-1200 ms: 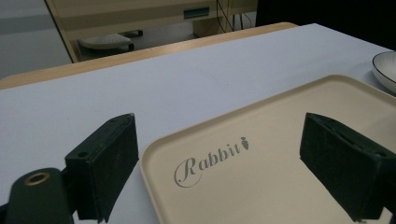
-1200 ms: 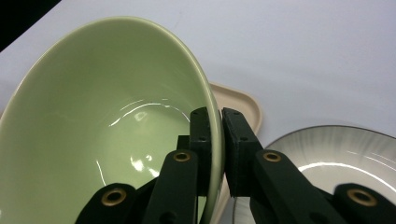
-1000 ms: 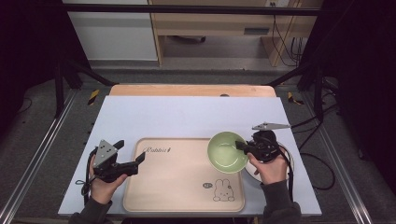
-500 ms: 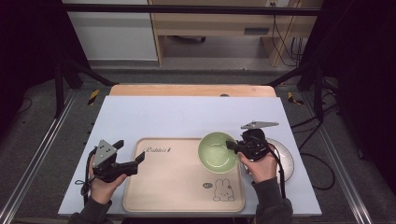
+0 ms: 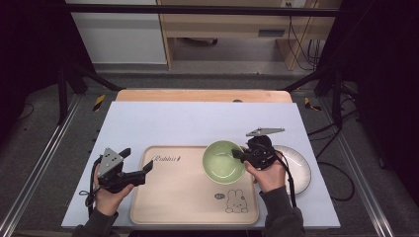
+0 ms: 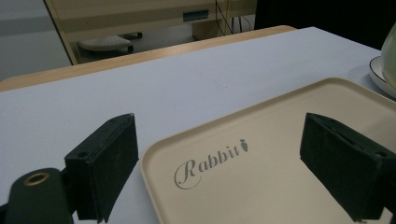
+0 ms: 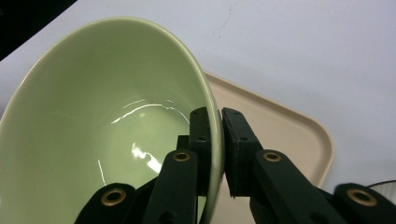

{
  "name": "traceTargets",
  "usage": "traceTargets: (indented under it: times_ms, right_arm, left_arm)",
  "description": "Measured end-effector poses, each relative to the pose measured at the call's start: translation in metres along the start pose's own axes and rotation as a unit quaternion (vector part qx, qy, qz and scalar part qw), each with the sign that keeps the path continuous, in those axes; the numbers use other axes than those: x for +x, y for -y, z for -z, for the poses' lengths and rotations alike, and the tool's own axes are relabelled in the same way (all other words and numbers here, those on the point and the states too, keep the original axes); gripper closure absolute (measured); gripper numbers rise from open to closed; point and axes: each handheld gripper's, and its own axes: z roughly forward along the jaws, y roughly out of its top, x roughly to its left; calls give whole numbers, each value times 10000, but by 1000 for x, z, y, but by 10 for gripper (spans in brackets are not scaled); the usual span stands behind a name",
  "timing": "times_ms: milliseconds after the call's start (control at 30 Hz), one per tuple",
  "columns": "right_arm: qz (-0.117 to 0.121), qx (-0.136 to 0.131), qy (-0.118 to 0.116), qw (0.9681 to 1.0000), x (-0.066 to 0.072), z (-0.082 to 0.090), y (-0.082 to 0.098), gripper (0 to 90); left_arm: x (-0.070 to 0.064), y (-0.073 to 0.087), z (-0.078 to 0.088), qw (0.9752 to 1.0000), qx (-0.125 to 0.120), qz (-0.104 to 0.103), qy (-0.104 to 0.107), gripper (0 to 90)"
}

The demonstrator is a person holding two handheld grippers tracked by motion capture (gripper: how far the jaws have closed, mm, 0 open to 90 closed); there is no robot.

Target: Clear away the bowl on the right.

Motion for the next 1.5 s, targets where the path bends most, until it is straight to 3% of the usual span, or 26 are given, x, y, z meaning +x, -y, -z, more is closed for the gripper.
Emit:
traceTargets:
  times_ms: [700, 1500]
  right_arm:
    - [161, 301, -175, 9993, 20, -31, -2, 832]
    - [252, 552, -252, 9978, 34, -58, 2, 832]
  left_arm:
    - [0, -1, 1, 10000, -24, -7, 4, 111]
    - [-1, -1, 1, 10000, -15, -24, 11, 111]
